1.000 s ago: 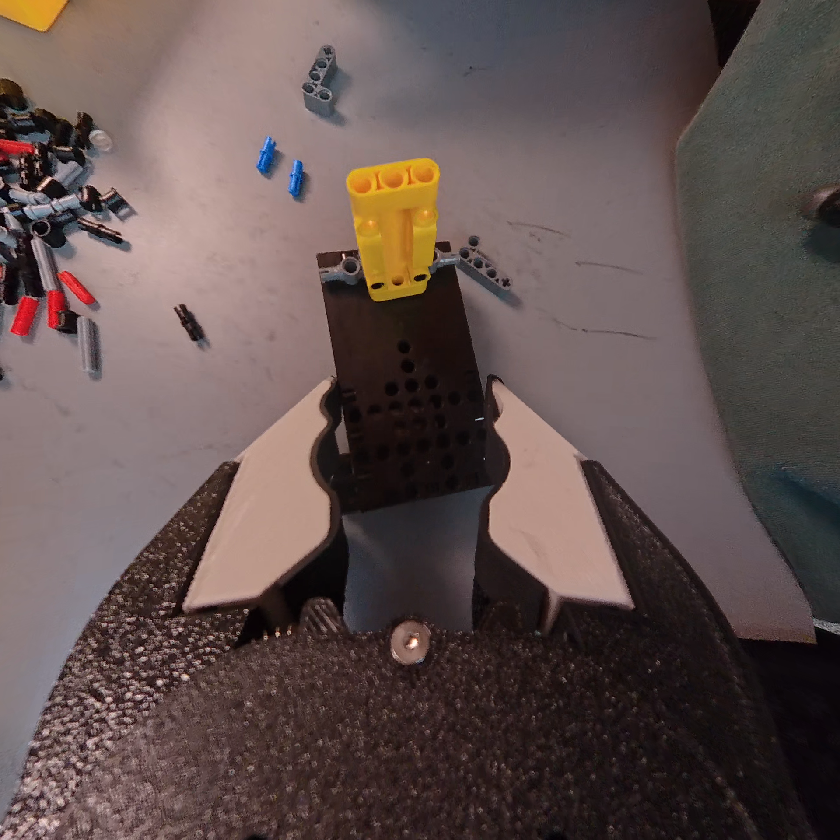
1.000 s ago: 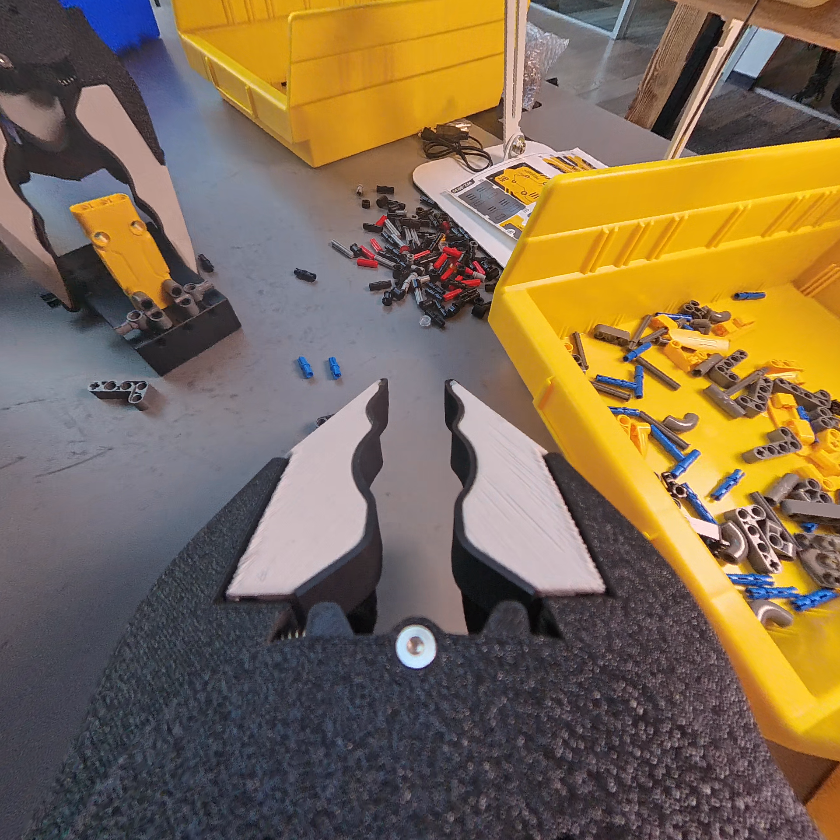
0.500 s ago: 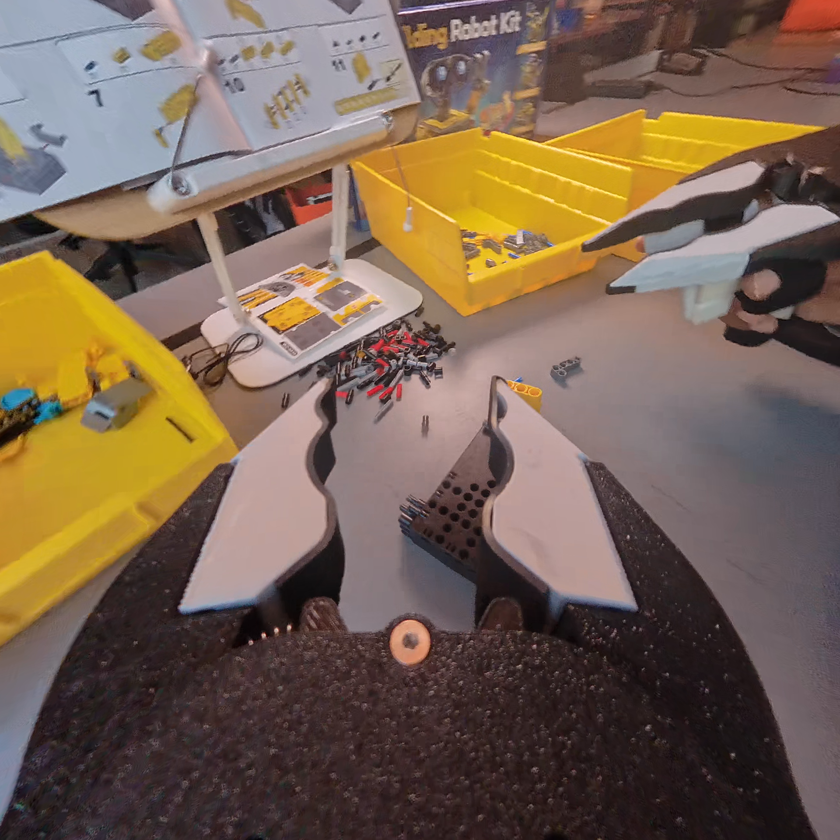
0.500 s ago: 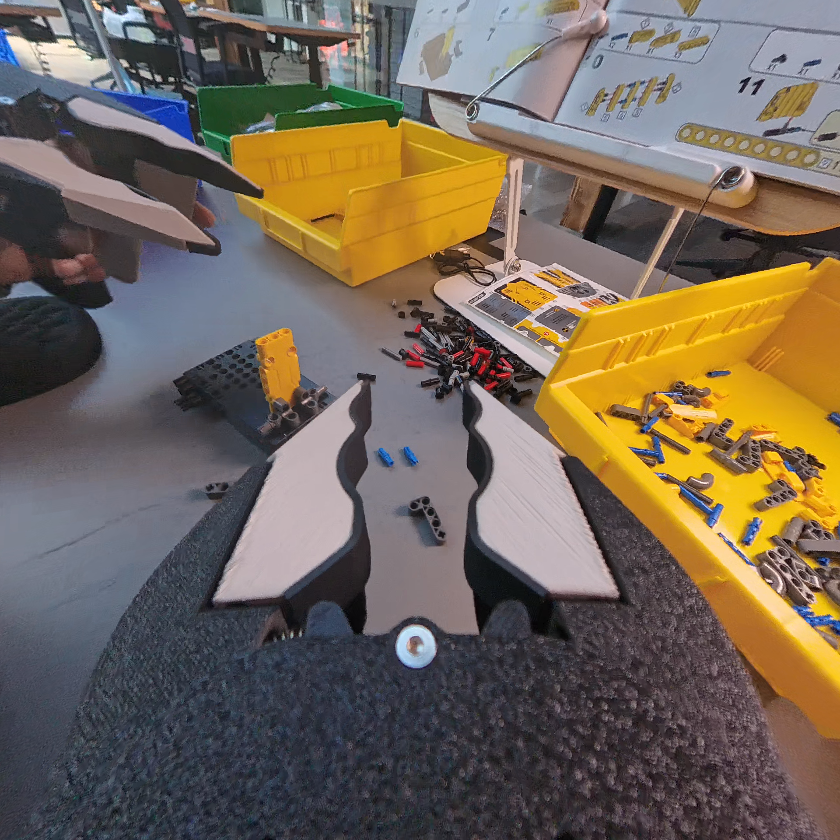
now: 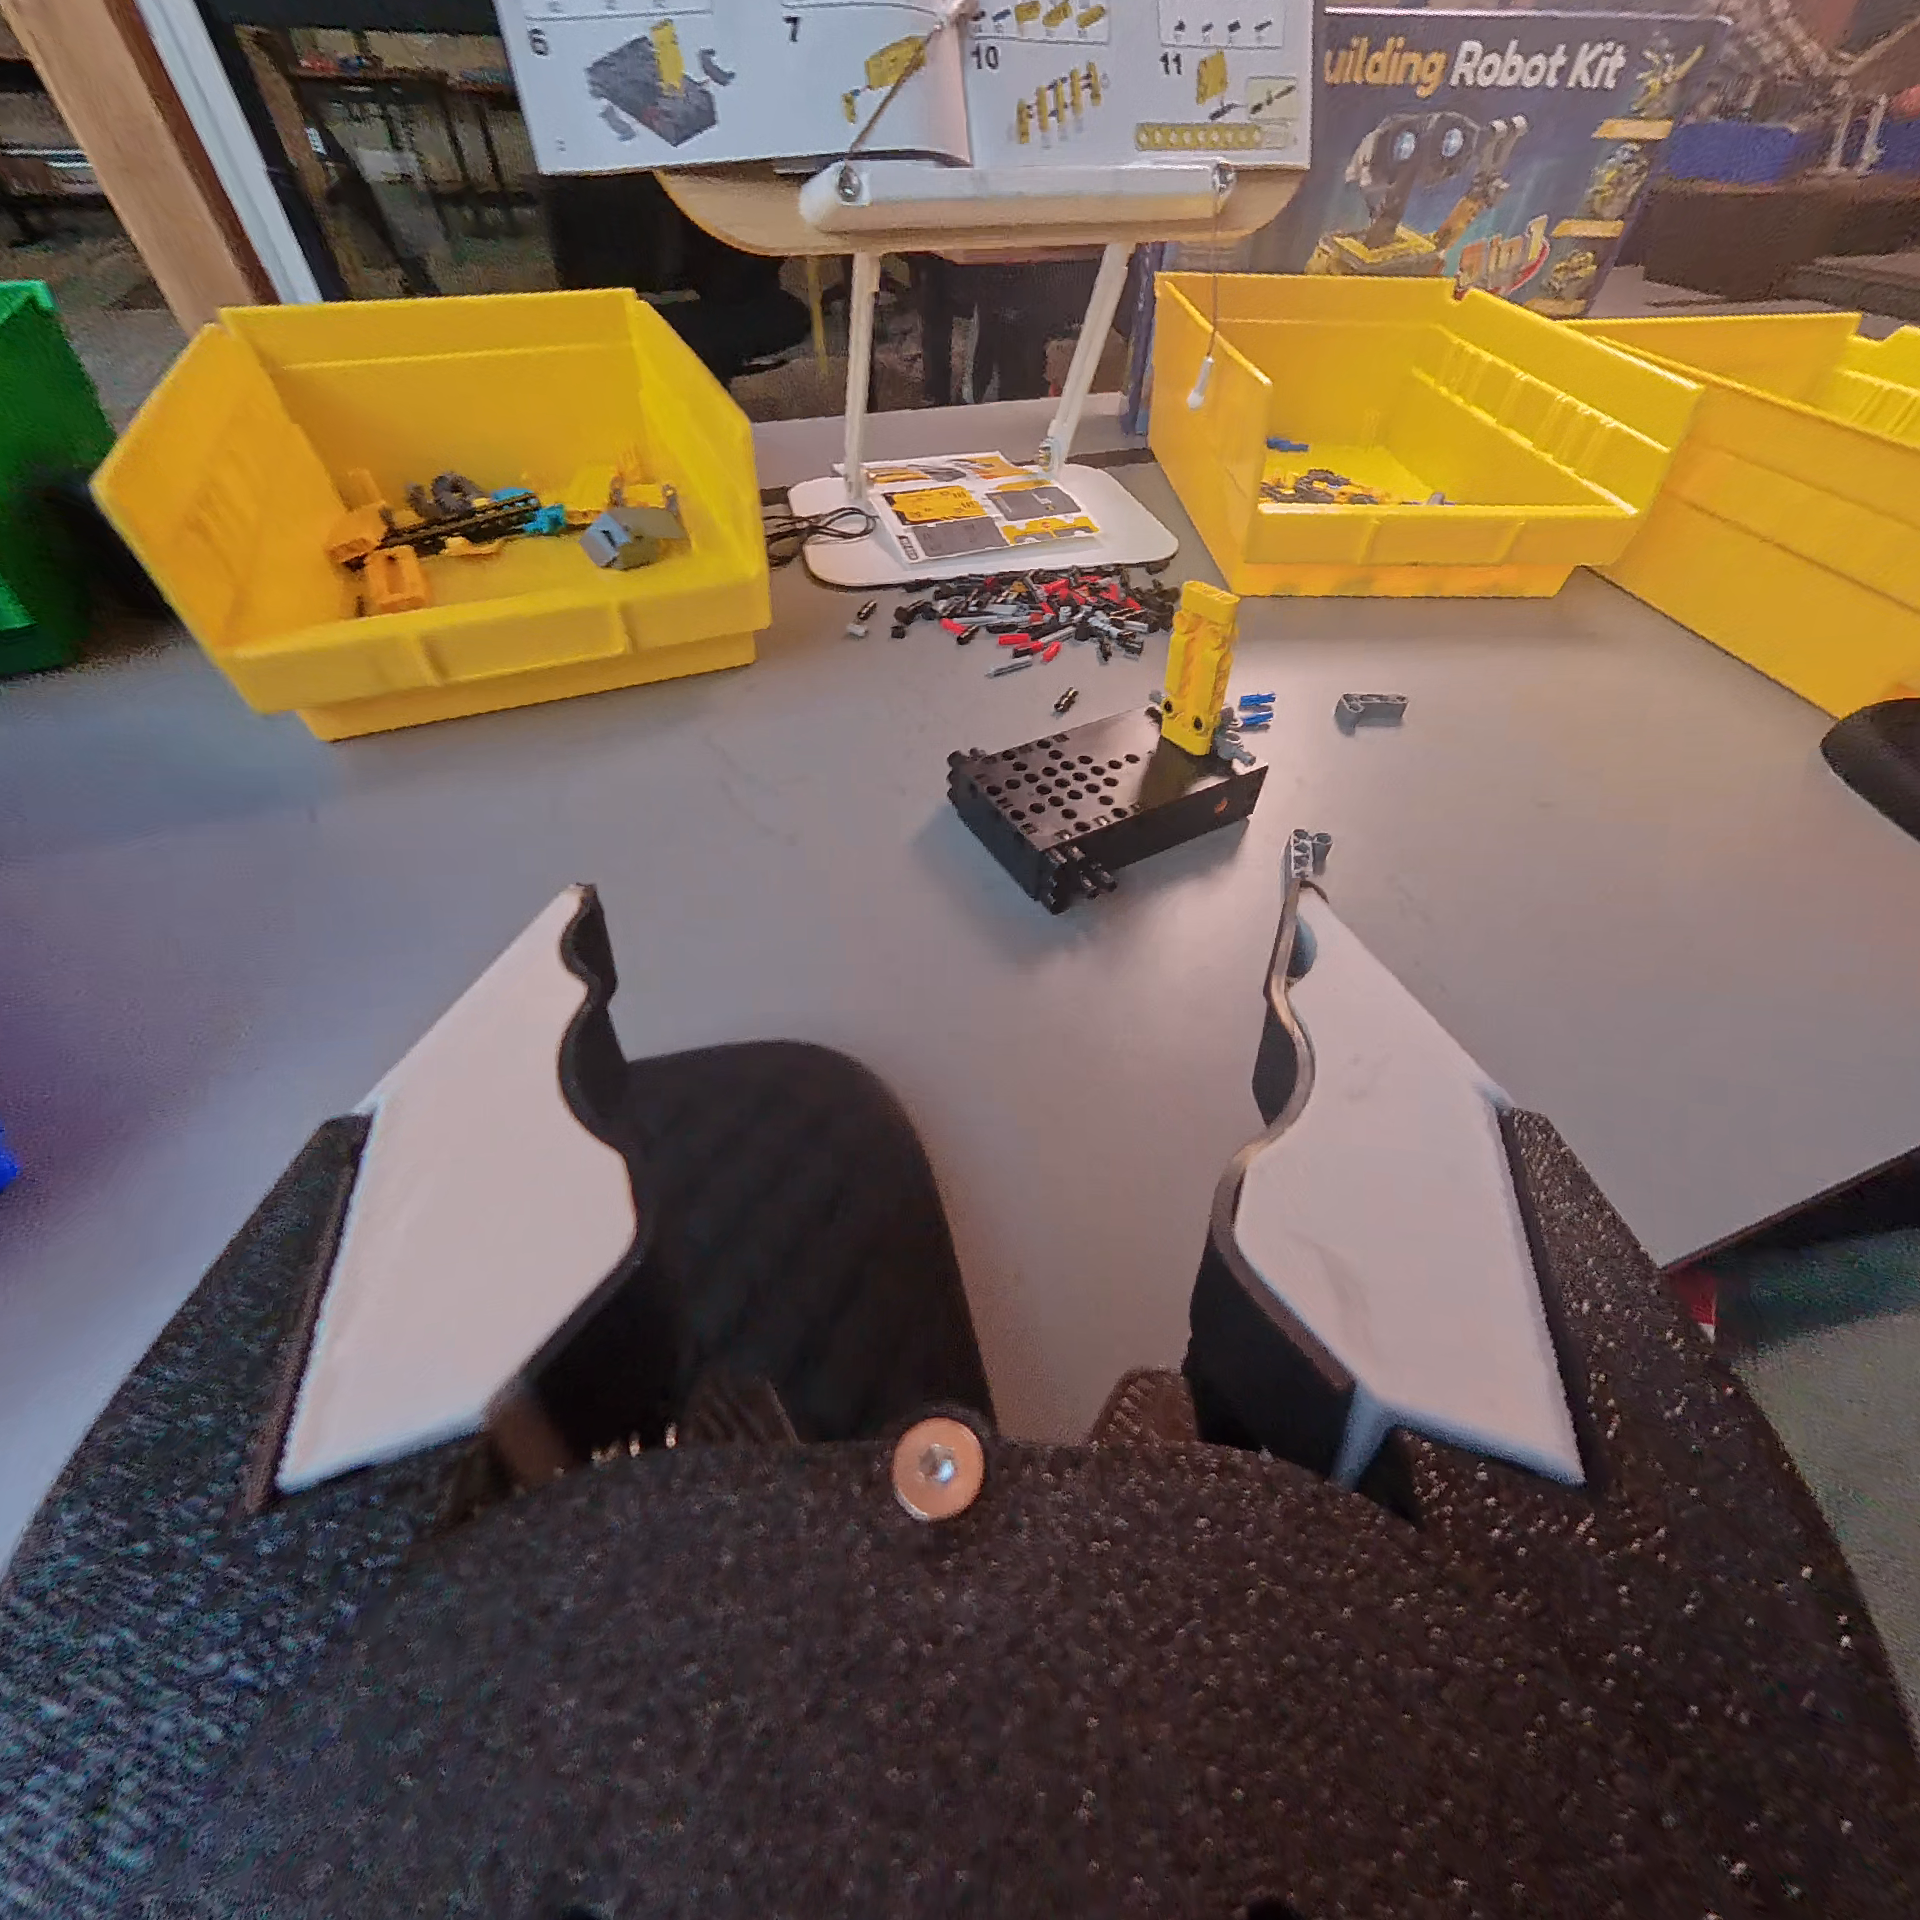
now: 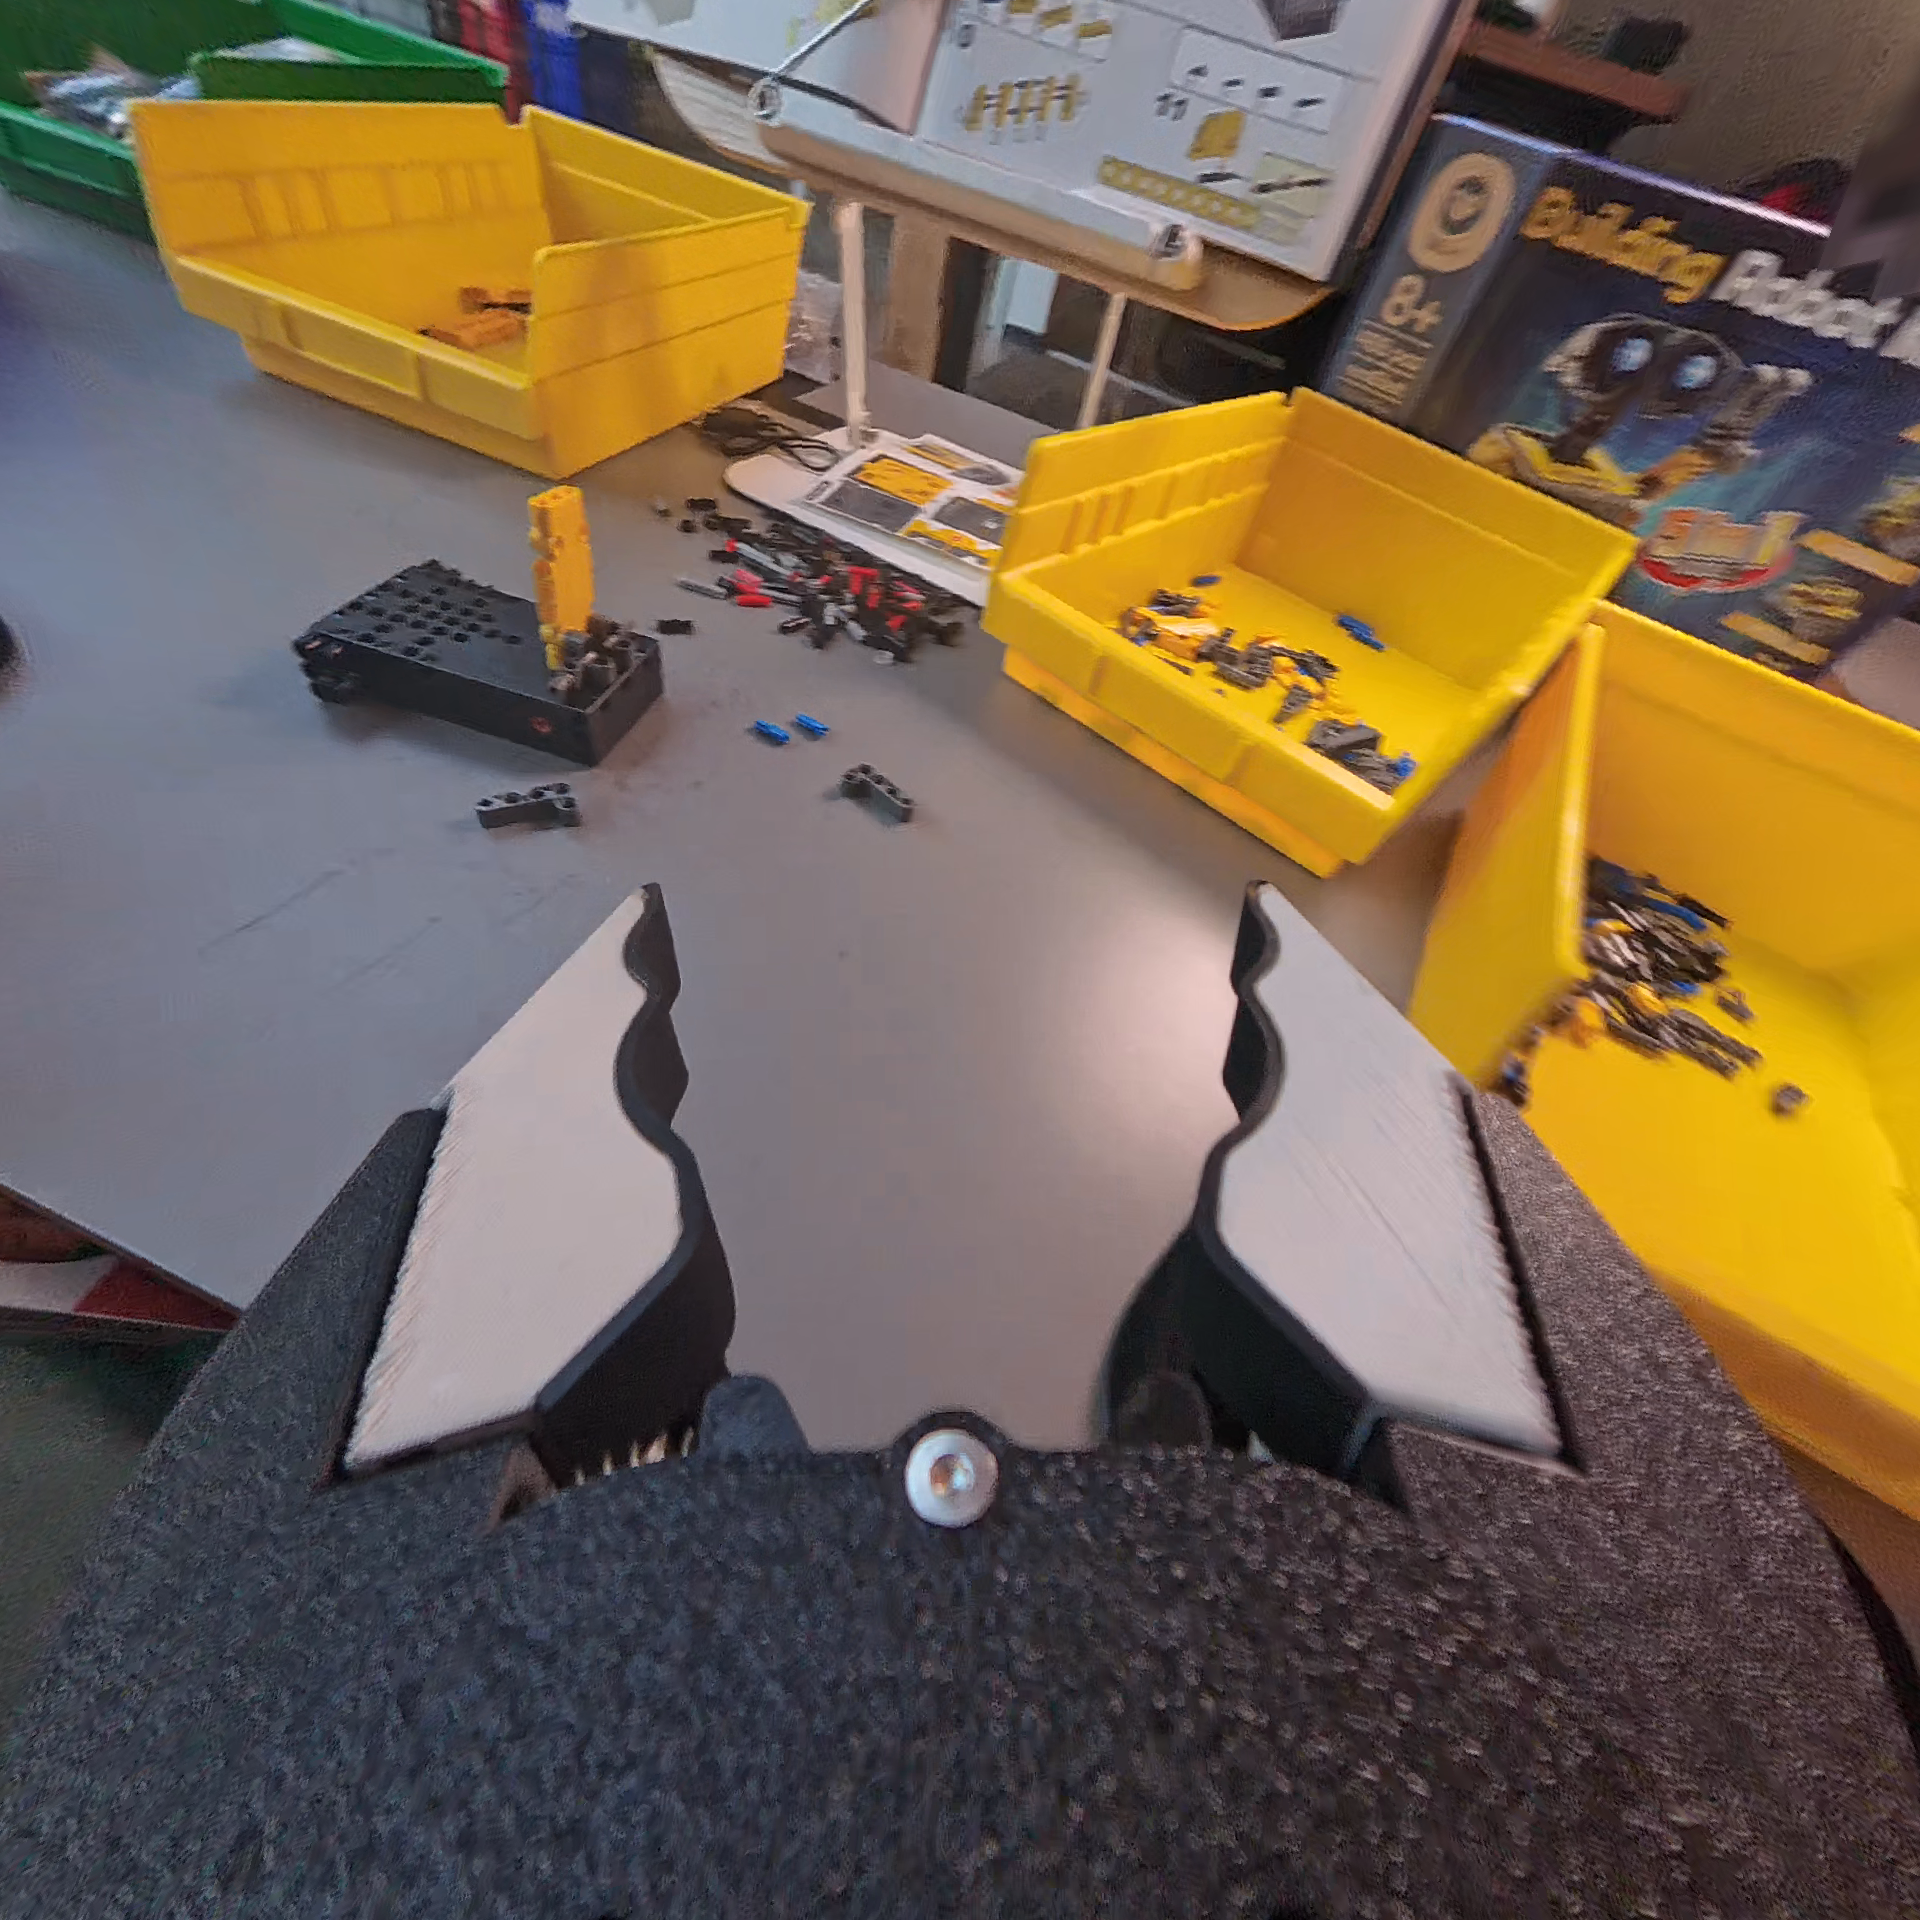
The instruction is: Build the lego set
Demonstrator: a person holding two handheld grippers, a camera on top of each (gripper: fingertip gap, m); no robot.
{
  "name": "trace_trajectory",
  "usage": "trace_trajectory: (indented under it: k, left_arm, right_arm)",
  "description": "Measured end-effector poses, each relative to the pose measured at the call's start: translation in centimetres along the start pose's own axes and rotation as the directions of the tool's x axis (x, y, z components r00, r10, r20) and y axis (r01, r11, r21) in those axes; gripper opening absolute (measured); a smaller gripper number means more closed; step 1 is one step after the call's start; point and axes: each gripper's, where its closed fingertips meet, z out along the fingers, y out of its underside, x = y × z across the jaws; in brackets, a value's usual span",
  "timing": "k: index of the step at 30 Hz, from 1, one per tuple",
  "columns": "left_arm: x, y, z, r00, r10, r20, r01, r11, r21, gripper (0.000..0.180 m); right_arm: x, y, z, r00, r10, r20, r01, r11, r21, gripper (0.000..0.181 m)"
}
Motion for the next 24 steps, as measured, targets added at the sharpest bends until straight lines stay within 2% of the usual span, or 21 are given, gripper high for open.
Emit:
trace_trajectory:
  k: [4, 7, 10, 16, 19, 24]
  left_arm:
    - [-2.4, 1.7, -4.1, 0.994, -0.05, 0.096, 0.047, 0.998, 0.032, 0.126]
    - [-4.4, 1.8, -6.9, 0.981, -0.074, 0.179, 0.065, 0.996, 0.058, 0.128]
    - [-6.5, 1.4, -10.2, 0.958, -0.073, 0.278, 0.051, 0.995, 0.085, 0.129]
    - [-9.1, 0.7, -15.2, 0.915, -0.061, 0.398, 0.017, 0.993, 0.113, 0.127]
    - [-8.7, 0.5, -14.9, 0.918, -0.038, 0.396, 0.004, 0.996, 0.087, 0.125]
    - [-5.1, 0.2, -9.6, 0.965, -0.025, 0.261, 0.013, 0.999, 0.046, 0.11]
  right_arm:
    - [4.3, 0.0, -4.0, 0.994, 0.043, -0.1, -0.041, 0.999, 0.028, 0.108]
    - [5.7, -0.4, -5.8, 0.989, 0.012, -0.148, -0.008, 1.0, 0.026, 0.112]
    - [6.6, 0.7, -7.3, 0.986, -0.011, -0.165, 0.009, 1.0, -0.009, 0.116]
    - [8.2, 1.0, -9.5, 0.982, 0.016, -0.187, -0.013, 1.0, 0.02, 0.116]
    - [7.3, 0.8, -9.1, 0.987, 0.009, -0.159, -0.005, 1.0, 0.026, 0.116]
    - [2.5, -0.1, -7.3, 0.999, 0.01, -0.034, -0.008, 0.998, 0.06, 0.114]
